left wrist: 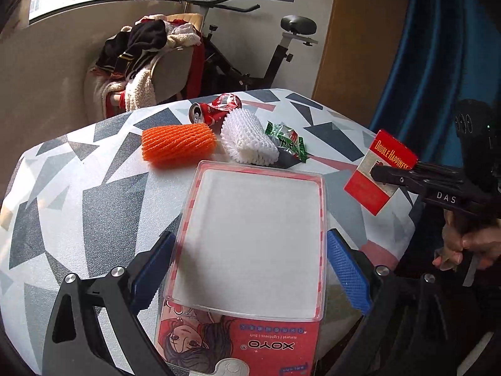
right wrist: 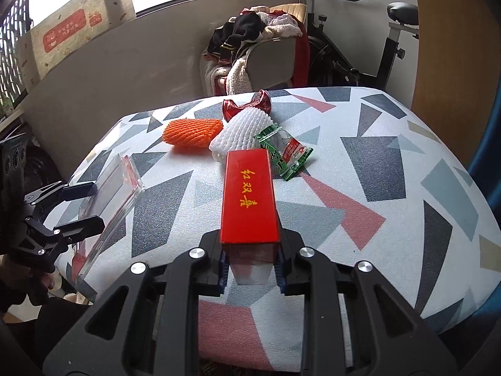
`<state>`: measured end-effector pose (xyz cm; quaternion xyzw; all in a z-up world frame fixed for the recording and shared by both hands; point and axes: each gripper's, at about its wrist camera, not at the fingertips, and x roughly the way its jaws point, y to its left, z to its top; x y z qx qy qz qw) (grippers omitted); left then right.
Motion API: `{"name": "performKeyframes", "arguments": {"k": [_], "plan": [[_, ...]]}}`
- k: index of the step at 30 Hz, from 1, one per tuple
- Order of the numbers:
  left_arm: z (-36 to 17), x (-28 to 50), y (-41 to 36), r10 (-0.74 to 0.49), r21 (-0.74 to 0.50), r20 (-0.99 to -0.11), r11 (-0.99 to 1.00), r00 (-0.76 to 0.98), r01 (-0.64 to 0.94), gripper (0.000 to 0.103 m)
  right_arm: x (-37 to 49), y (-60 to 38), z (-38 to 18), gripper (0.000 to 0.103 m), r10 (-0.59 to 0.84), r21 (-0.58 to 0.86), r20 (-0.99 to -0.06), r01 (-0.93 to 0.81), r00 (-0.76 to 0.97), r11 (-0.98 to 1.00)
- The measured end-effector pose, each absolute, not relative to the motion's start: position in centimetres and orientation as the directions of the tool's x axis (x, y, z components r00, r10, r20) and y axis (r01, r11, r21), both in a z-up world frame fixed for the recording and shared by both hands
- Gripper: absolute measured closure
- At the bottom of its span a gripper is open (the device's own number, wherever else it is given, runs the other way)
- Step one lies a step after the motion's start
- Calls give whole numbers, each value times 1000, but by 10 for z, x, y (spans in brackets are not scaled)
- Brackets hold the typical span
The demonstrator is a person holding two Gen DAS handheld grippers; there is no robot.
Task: Collect trash
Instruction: 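Lift the card with the left gripper toward the bin while the right carries the red box, then drop the card into the bin with the left gripper while the right lowers and releases the red box there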
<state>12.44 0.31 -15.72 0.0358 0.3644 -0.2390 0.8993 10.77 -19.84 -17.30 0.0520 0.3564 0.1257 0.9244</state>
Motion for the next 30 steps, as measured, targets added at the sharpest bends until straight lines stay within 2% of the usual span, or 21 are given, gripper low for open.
{"name": "performKeyframes", "arguments": {"k": [18,24,30], "plan": [[-150,11,1,-374,-171,-608,923,700,345,10,40,-189,-157,77,336,232,-607,-244,720,942],[-155,-19,-9,-367,-141,-614,922,699,360,10,23,-195,-160,77,351,262,-598,-238,721,935],[-174,-34,-10,-379,-162,-648,916,661,366,10,15,-198,-167,77,358,280,-607,-231,709,932]]}}
